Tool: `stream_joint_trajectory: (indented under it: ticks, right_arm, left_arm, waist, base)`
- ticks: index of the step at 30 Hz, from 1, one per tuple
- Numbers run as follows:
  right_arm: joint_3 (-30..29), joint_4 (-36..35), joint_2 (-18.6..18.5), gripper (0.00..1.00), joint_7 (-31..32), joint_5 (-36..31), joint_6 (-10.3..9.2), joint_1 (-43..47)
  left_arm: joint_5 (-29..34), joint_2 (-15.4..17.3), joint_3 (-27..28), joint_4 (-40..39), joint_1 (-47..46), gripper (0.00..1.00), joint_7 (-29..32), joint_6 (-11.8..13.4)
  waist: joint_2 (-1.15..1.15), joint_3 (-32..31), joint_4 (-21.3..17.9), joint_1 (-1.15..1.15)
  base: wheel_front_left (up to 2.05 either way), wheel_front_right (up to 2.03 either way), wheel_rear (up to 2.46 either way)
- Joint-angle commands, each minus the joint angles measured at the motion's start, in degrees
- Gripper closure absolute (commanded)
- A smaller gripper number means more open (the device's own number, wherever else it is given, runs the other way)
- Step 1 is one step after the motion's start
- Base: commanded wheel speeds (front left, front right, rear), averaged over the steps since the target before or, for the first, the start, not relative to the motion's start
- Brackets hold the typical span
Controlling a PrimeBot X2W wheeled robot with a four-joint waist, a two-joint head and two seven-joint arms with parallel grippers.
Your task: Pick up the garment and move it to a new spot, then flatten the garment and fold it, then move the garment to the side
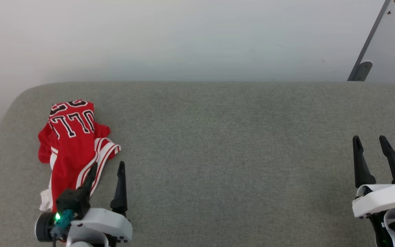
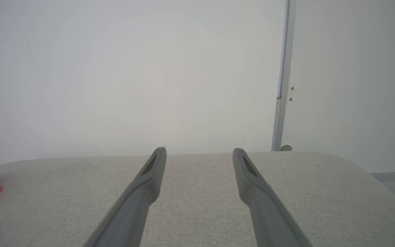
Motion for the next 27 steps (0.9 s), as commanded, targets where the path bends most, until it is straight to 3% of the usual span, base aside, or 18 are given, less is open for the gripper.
stream_joint_trajectory:
  ticks: [1,14,27]
  right_arm:
    - [-0.21,-0.23,-0.09,0.0,-0.5,-1.09,-0.05,0.48]
    - [-1.26,-1.08,-0.83,0.0,-1.81,-4.88,-0.06,1.63]
    - [1.27,-2.37,-1.02,0.0,-1.9,-4.87,-0.07,1.69]
  left_arm:
    - [1.43,-0.22,0.47,0.21,-0.6,0.0,-0.55,-0.49]
    - [6.6,-1.64,2.05,1.63,-1.62,0.0,-1.79,-2.43]
    - [7.9,-3.76,2.6,-1.06,0.32,0.0,-1.76,-1.08]
  waist:
    - [0.0,0.0,0.17,0.0]
    - [0.0,0.56,2.67,0.0]
    - [0.0,1.11,15.55,0.0]
  base:
    - [0.0,0.0,0.0]
    - [0.0,0.0,0.0]
    - [0.0,0.0,0.0]
